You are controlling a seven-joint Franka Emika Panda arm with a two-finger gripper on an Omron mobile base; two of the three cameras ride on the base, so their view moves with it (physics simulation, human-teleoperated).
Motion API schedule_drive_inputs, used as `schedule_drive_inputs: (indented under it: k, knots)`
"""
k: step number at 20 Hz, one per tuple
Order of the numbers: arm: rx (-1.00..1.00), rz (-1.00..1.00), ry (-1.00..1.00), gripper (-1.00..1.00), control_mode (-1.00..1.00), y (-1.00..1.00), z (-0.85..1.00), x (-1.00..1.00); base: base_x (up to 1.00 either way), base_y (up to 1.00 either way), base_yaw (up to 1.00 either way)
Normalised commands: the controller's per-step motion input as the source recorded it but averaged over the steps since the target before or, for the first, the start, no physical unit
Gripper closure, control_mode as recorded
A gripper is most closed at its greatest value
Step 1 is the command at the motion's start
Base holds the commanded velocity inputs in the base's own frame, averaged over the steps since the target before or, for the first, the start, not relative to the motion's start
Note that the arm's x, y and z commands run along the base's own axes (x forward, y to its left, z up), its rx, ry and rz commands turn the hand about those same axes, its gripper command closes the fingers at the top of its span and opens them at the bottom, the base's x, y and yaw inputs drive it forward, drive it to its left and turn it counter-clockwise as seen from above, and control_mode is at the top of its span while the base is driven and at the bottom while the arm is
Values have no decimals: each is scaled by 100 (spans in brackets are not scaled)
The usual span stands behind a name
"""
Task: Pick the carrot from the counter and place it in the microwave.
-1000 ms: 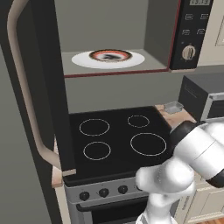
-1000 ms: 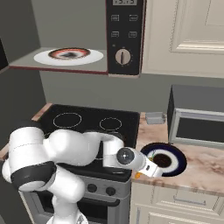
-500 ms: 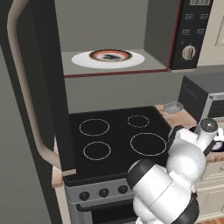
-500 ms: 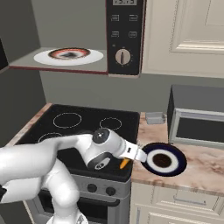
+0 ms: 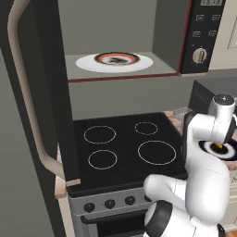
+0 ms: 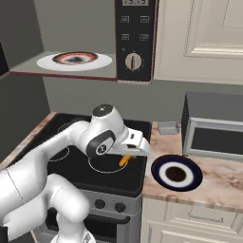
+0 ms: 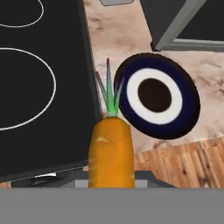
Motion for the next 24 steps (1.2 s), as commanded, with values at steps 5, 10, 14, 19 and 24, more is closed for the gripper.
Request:
schedule_drive_inputs:
  k: [5, 10, 14, 19, 24]
  knots:
    - [24, 8, 17, 100, -100, 78, 100, -26, 0, 0, 0]
    - [31, 8, 4, 100, -100, 71, 100, 0, 0, 0, 0]
    - [28, 9, -3, 100, -100, 72, 86, 22, 0, 0, 0]
    - [17, 3, -25, 100, -100, 91, 42, 23, 0, 0, 0]
    - [10, 0, -40, 100, -100, 70, 42, 34, 0, 0, 0]
